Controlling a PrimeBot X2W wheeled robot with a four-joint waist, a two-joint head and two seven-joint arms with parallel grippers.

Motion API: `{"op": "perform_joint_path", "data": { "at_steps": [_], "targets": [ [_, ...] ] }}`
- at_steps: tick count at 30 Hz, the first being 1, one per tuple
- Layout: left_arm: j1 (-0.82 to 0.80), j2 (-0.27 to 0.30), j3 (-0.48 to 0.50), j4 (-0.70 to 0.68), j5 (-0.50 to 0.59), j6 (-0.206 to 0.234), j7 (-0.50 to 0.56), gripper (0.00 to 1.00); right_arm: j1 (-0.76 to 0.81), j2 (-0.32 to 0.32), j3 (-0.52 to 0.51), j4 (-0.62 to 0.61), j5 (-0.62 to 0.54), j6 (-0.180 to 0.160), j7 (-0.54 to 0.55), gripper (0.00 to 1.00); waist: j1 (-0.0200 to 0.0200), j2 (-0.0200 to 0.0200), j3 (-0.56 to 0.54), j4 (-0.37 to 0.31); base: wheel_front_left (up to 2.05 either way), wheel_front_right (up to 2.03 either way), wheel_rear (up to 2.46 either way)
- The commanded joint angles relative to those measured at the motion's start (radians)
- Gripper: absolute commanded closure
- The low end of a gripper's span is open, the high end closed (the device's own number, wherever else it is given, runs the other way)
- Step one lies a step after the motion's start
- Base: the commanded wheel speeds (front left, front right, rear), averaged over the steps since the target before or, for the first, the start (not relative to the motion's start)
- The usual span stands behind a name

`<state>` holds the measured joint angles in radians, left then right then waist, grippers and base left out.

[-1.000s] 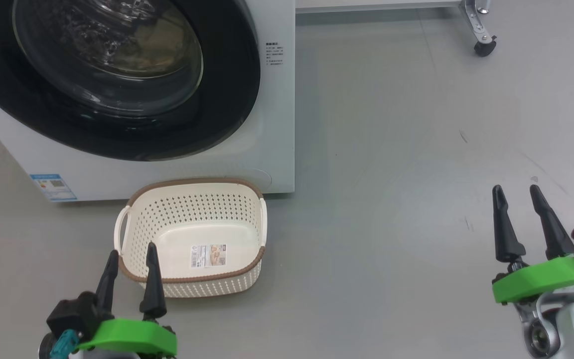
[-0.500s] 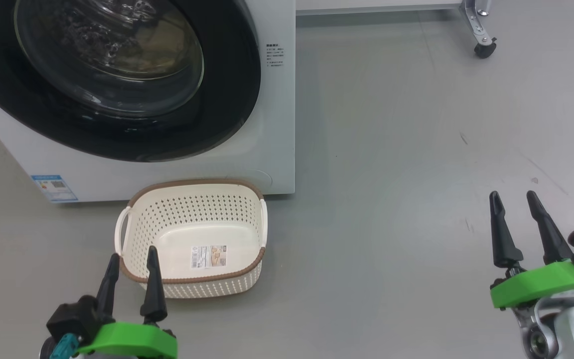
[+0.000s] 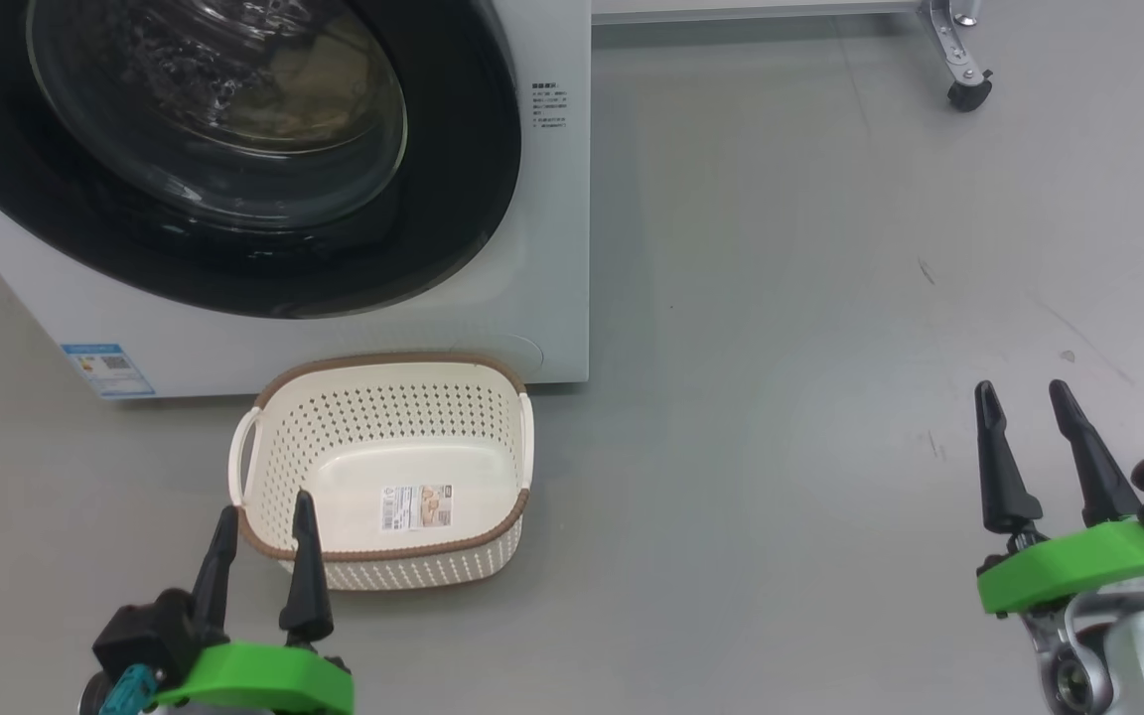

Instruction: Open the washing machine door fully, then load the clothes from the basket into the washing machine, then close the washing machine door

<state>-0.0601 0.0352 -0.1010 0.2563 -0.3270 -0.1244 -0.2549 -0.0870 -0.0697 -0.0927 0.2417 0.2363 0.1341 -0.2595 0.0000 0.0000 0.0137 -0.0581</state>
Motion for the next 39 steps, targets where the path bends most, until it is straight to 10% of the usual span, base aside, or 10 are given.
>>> {"op": "perform_joint_path", "data": {
  "at_steps": [1, 17, 18, 39],
  "targets": [
    [-0.027, 0.015, 0.031, -0.03, -0.007, -0.006, -0.007, 0.0, -0.029, -0.008, 0.022, -0.031, -0.003, -0.003, -0.002, 0.0, 0.0, 0.0, 0.0, 0.0, 0.0, 0.0, 0.0],
    [-0.027, 0.015, 0.031, -0.026, -0.026, -0.006, -0.007, 0.0, -0.028, -0.013, 0.024, -0.024, -0.001, -0.003, -0.002, 0.0, 0.0, 0.0, 0.001, 0.005, 0.0, 0.0, 0.0],
    [0.0, 0.0, 0.0, 0.004, -0.027, 0.0, 0.0, 1.0, 0.0, 0.0, 0.002, 0.006, 0.0, 0.0, 0.0, 1.0, 0.0, 0.0, 0.001, 0.005, 0.0, 0.0, 0.0],
    [0.014, 0.003, 0.019, 0.05, -0.214, 0.0, 0.045, 1.0, 0.015, 0.014, 0.001, 0.054, 0.193, 0.0, 0.054, 1.0, 0.0, 0.0, 0.0, 0.013, 0.0, 0.0, 0.0]
  ]
}}
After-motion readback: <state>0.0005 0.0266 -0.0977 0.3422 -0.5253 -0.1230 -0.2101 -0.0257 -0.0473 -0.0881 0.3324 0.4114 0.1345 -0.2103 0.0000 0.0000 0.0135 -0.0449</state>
